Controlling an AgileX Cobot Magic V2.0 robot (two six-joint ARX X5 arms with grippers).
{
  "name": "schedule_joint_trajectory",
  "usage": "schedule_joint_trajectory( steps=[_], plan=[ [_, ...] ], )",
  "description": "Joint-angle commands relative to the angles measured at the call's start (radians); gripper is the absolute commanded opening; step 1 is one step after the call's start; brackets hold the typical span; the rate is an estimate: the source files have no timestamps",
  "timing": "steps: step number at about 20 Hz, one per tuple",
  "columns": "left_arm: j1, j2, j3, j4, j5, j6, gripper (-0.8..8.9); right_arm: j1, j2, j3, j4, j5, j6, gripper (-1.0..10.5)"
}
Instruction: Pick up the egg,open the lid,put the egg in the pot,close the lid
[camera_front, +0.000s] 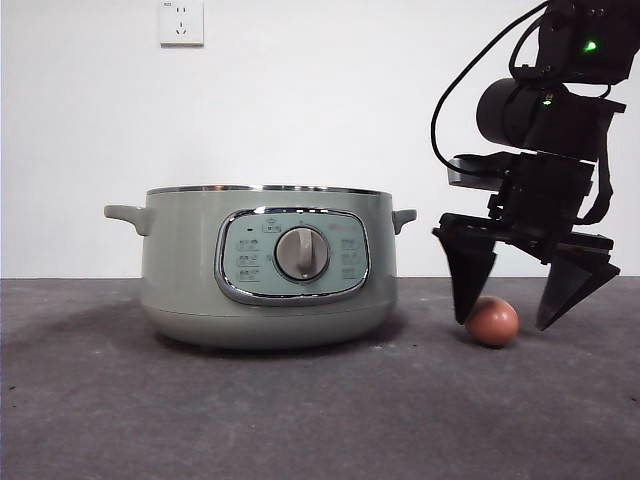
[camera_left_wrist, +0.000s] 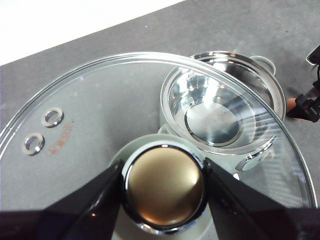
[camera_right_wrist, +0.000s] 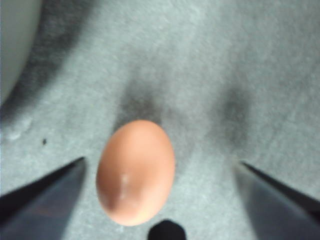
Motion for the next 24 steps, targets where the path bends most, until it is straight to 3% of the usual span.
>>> schedule_joint_trajectory(
  steps=[1, 5, 8, 15, 24],
  plan=[
    [0.001, -0.015, 0.004, 0.030, 0.008, 0.001, -0.08, 0.002, 0.016, 0.003, 0.000, -0.001, 0.021, 2.7],
    [0.001, -0.014, 0.004, 0.031, 0.008, 0.001, -0.08, 0.002, 0.016, 0.003, -0.017, -0.062, 0.022, 1.6],
    [0.001, -0.014, 0.004, 0.031, 0.009, 0.001, -0.08, 0.003, 0.016, 0.003, -0.017, -0.064, 0.023, -0.1],
    [0.000, -0.015, 0.004, 0.036, 0.013, 0.001, -0.08, 0.003, -0.038, 0.003, -0.026, -0.061, 0.026, -0.2],
    [0.000, -0.014, 0.004, 0.045, 0.017, 0.001, -0.08, 0.036, -0.339, 0.073, -0.053, -0.063, 0.042, -0.2]
  ],
)
